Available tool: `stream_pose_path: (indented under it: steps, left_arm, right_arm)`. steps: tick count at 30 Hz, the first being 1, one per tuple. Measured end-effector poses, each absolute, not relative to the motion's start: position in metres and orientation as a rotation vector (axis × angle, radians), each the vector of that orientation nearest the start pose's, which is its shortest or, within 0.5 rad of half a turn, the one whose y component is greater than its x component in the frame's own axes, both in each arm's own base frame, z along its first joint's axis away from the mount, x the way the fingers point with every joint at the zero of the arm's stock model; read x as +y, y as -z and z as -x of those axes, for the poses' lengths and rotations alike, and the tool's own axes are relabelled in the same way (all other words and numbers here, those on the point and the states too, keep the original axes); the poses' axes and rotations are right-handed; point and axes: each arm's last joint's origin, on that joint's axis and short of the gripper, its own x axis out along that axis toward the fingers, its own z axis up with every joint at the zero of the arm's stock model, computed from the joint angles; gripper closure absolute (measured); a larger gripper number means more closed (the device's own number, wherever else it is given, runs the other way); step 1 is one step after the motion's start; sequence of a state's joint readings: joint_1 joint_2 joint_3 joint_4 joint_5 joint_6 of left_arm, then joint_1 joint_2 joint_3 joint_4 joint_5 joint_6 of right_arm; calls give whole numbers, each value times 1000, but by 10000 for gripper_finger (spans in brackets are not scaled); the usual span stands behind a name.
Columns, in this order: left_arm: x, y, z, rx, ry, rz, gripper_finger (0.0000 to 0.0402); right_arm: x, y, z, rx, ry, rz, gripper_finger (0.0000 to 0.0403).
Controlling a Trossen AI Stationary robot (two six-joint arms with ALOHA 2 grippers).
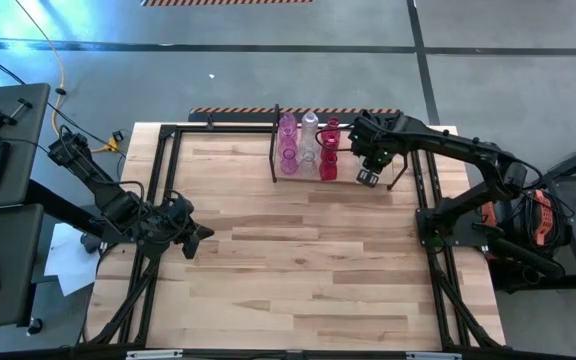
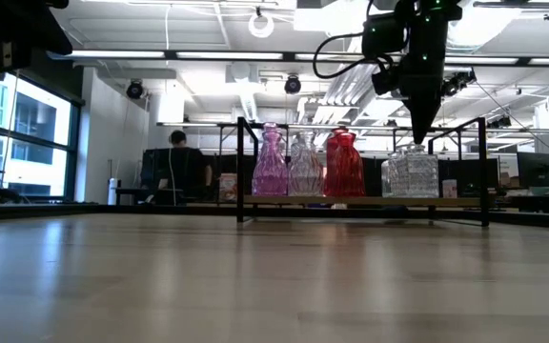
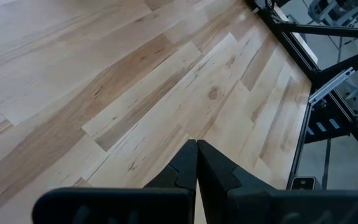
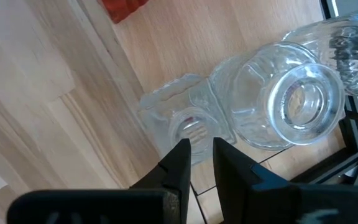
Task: Sort vases onto shelf
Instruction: Align the transparent vase with the other transparent vase on the shelf
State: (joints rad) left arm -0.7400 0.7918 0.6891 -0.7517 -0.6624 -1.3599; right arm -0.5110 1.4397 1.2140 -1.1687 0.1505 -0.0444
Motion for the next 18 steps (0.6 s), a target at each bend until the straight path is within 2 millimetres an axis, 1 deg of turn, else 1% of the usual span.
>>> stream_pose_path:
  steps: [8, 18]
  left_arm:
    - [-84, -258, -118, 559, -357, 762, 401]
    - [-84, -258, -118, 561, -356, 763, 401]
  right_arm:
    - [-128, -265, -218, 1411, 545, -236, 355]
    - [-130, -264, -219, 1401, 590, -209, 355]
